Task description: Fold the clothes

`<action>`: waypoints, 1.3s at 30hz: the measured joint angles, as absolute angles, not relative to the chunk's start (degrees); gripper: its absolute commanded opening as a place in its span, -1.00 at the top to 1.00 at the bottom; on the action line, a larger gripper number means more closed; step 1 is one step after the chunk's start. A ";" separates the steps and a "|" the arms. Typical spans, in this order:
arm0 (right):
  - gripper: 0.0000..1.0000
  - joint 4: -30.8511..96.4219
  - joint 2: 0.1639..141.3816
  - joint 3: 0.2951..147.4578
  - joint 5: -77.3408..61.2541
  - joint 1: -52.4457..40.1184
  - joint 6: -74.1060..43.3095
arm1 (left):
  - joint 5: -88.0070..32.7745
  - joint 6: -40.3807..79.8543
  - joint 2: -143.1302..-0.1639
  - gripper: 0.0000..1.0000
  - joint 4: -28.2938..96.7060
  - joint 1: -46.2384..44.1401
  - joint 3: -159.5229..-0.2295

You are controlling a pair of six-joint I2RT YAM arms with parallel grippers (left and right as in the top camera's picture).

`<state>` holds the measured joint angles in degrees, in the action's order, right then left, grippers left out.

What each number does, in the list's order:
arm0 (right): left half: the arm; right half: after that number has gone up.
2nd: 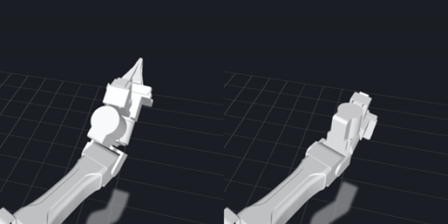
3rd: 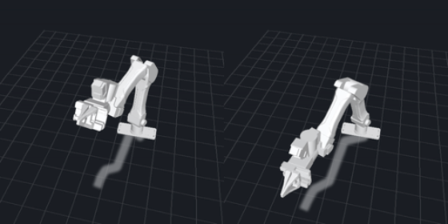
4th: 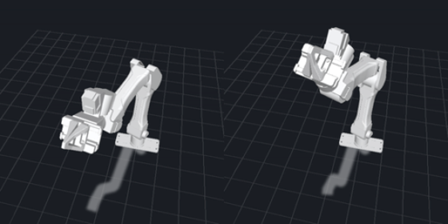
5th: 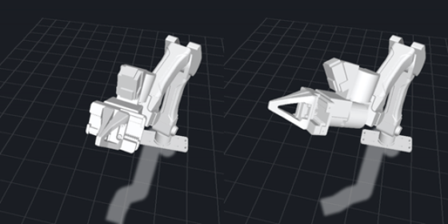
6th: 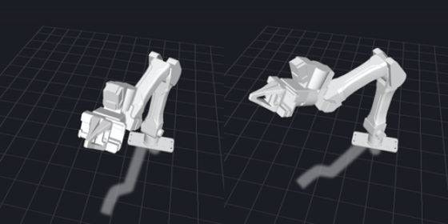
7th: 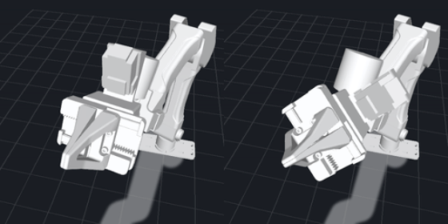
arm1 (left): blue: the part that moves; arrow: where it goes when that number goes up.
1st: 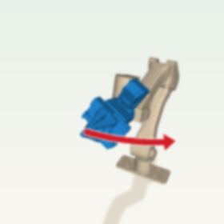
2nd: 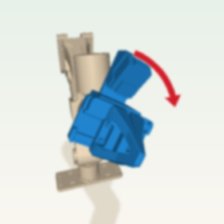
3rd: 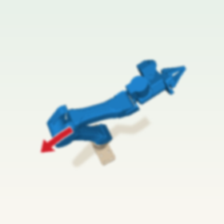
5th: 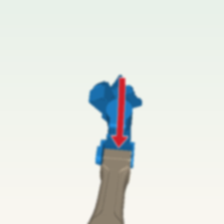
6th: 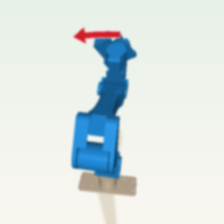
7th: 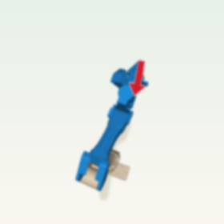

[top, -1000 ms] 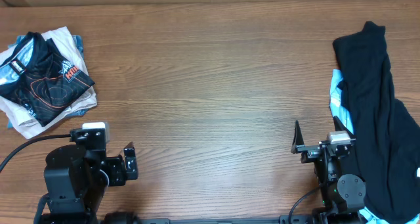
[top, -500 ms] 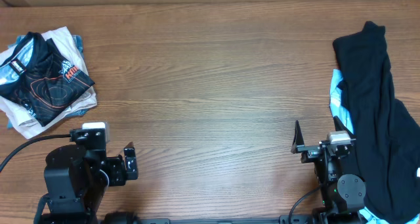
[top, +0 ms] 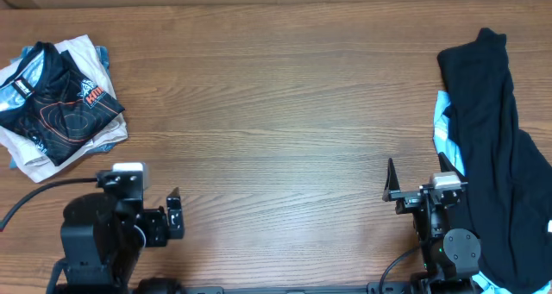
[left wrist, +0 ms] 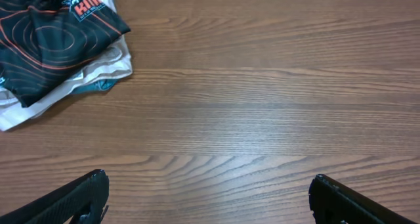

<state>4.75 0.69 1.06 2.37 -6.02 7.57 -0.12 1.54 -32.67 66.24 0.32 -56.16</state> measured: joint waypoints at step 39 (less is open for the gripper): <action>-1.00 4.75 0.69 1.06 2.37 -6.02 7.57 | 0.86 -0.40 -0.84 -1.00 13.06 -1.30 -10.79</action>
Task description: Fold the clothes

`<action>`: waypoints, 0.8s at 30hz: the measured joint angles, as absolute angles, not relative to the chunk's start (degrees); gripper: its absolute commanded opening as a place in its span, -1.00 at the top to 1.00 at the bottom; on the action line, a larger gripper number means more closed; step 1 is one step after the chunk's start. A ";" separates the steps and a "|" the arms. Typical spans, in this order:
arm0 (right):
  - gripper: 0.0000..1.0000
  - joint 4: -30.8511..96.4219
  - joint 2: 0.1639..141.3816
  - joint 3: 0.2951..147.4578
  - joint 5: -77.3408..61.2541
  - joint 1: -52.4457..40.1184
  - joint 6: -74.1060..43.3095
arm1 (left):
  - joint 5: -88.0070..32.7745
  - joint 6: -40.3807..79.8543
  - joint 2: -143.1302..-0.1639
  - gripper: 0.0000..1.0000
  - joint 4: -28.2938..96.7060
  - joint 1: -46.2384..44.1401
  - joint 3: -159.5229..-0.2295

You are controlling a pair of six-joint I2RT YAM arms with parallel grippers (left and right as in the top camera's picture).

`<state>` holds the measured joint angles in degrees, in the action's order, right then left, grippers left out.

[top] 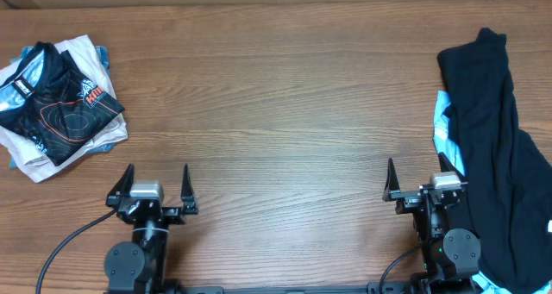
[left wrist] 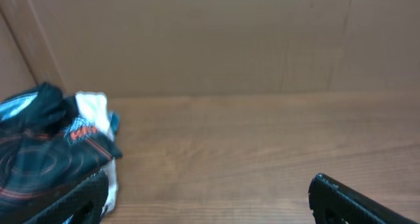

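A stack of folded clothes [top: 56, 100], topped by a black shirt with orange rings, lies at the table's far left; the left wrist view shows the stack [left wrist: 49, 158] at its left edge. A heap of dark clothes [top: 496, 147] over a light blue piece lies at the right edge. My left gripper [top: 157, 182] stands open near the front edge, nothing between its fingers [left wrist: 69, 204]. My right gripper [top: 416, 178] stands open at the front right, just left of the dark heap.
The brown wooden table [top: 276, 96] stretches between the two piles. A cardboard wall [left wrist: 210, 40] rises along the table's far edge.
My left arm has drawn in from its turned pose to a low rest pose with the gripper pointing at the far wall. The wrist camera now looks level, not down. Right arm unmoved.
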<state>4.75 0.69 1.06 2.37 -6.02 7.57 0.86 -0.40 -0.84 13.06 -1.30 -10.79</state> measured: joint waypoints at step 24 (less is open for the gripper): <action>-1.00 4.78 0.69 1.06 2.39 -6.02 7.57 | -0.38 1.13 -0.80 -1.00 4.40 -1.54 -0.49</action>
